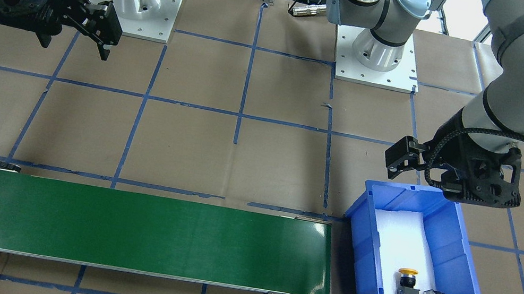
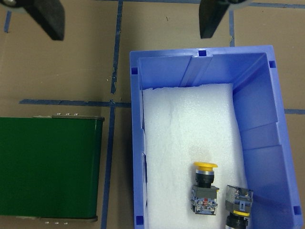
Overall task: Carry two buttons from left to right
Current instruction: 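Lower the left gripper into the blue bin over the yellow-capped button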
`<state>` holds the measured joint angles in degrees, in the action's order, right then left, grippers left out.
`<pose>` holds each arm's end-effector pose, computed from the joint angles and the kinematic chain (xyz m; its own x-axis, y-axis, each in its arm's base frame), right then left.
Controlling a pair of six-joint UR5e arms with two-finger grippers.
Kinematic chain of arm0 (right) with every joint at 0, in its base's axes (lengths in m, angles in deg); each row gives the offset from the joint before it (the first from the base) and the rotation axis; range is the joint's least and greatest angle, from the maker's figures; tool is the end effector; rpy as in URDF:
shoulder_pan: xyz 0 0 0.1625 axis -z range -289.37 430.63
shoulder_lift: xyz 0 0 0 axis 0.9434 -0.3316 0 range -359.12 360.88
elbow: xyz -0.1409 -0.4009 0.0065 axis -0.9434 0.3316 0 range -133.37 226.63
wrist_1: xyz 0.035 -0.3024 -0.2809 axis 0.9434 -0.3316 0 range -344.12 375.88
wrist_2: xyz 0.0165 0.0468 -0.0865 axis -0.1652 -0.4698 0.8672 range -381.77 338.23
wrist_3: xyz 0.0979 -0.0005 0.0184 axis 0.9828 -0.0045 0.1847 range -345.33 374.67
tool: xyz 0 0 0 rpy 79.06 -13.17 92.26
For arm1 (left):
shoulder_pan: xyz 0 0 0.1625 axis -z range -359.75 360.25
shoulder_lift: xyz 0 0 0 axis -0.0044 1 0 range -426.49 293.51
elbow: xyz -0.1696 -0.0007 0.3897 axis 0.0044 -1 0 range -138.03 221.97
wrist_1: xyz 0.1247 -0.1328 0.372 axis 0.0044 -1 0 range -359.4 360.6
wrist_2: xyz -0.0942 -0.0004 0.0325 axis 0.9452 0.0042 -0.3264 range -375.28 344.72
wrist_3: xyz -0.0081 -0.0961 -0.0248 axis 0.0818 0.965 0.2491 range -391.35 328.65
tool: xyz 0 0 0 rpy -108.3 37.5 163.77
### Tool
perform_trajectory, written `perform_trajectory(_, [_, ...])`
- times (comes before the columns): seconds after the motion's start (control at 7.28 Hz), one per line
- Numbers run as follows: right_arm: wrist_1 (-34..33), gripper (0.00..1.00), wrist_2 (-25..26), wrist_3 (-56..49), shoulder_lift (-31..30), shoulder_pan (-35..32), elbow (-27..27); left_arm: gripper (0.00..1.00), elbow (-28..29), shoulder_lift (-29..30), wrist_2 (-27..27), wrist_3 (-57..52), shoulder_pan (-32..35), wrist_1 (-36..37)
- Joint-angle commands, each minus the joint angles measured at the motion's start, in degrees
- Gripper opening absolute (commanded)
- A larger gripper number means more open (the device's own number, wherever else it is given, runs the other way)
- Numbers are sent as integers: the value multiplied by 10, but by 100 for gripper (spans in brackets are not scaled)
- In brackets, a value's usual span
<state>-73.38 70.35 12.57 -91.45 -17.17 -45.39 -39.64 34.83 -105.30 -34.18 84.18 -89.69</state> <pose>0.1115 -0.4785 0.4890 -0.9993 0.0014 0.0368 0.0017 1.0000 0.0088 -0.0723 -0.5798 0.4543 -0.9984 -0.0567 0.0024 -0.0565 0.9968 0.0559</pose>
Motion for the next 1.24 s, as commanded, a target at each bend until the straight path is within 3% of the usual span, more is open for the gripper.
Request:
perform_trajectory(0.0, [1,100,1,0,0,0,0,100,0,-1,-5,-2,-1,0])
perform_trajectory(0.41, [1,100,1,-1,0,0,0,100,7,-6,-6,-16,-16,1])
perform_trajectory(0.69, [1,100,-3,-1,1,1,0,100,9,8,2,-50,-63,29])
perform_trajectory(1.1, [1,100,-1,-1,1,1,0,100,10,63,3,-124,-91,122])
